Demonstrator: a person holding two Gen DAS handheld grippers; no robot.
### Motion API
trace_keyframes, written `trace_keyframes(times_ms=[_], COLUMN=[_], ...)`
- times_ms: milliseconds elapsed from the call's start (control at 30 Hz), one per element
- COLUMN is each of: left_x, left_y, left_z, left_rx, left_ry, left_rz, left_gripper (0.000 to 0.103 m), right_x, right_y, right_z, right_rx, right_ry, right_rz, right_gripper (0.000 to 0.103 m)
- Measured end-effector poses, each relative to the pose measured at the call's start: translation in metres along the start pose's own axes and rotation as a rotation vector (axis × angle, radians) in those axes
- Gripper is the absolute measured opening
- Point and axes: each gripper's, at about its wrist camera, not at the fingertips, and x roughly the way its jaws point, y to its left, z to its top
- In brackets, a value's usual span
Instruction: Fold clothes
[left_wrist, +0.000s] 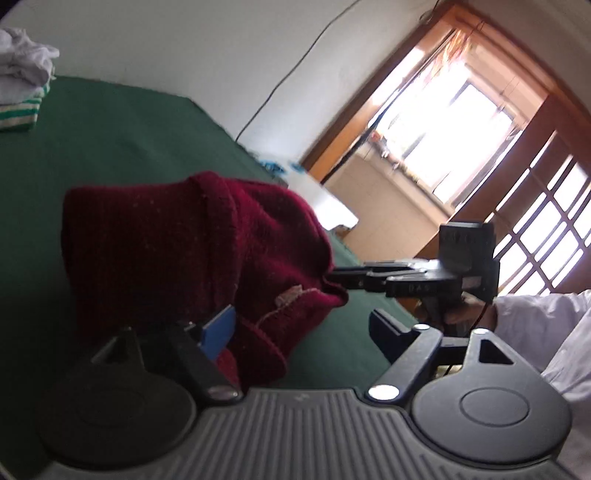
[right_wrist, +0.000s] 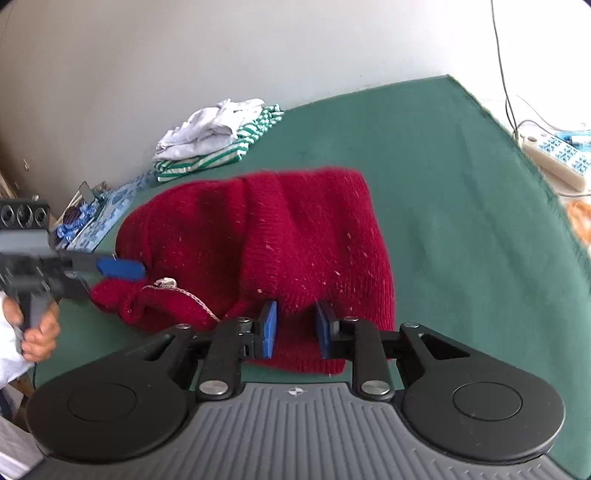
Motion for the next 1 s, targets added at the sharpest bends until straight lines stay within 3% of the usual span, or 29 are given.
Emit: trace_keyframes(times_ms=[67,167,233,267,333,367,500,633,700,1000], left_x=[-0.003,-0.002,-0.01,-0.023,-0.042,-0.049,-0.075,-0.054,-0.052,-0.035], left_y=[0.002,-0.008,-0.016,-0.021,-0.02,-0.016,0.003,0.045,0.057,0.08], left_z=[0.002,0.012,0.023,0.026,0.031,0.034,0.043,0.04,0.039,0.039], left_rx=[-0.046,-0.023,-0.008,-0.002,-0.02,-0.041,-0.13,-0.354,-0.411,-0.521], left_ry=[-0.004,0.034,0.021,-0.008,-0.064,-0.091,-0.196,-0.172,-0.186,-0.16], left_rz=[-0.01,0.017,0.04,0.046,0.074,0.095,0.176,0.185,0.186,0.179], left_gripper=[0.082,0.082,0.083,0.086,0.096,0.101,0.102,0.102,0.102,0.102], right_x=[0.0,-0.004,-0.016,-0.026,-0.04,-0.045,-0.033,0.0,0.013,0.051], right_y=[0.002,0.0,-0.008,-0.014,-0.029,-0.037,-0.071,-0.103,-0.111,-0.115], right_z=[-0.002,0.013,0.025,0.031,0.042,0.047,0.06,0.058,0.055,0.052], right_rx=[-0.024,-0.006,0.041,0.073,0.146,0.176,0.289,0.443,0.496,0.521], right_ry=[-0.01,0.049,0.023,-0.008,-0.049,-0.058,0.016,0.129,0.159,0.292], right_rz=[-0.01,-0.002,0.046,0.073,0.096,0.098,0.1,0.148,0.192,0.302], right_gripper=[0.024,0.025,0.028,0.034,0.069,0.073,0.072,0.071,0.071,0.071])
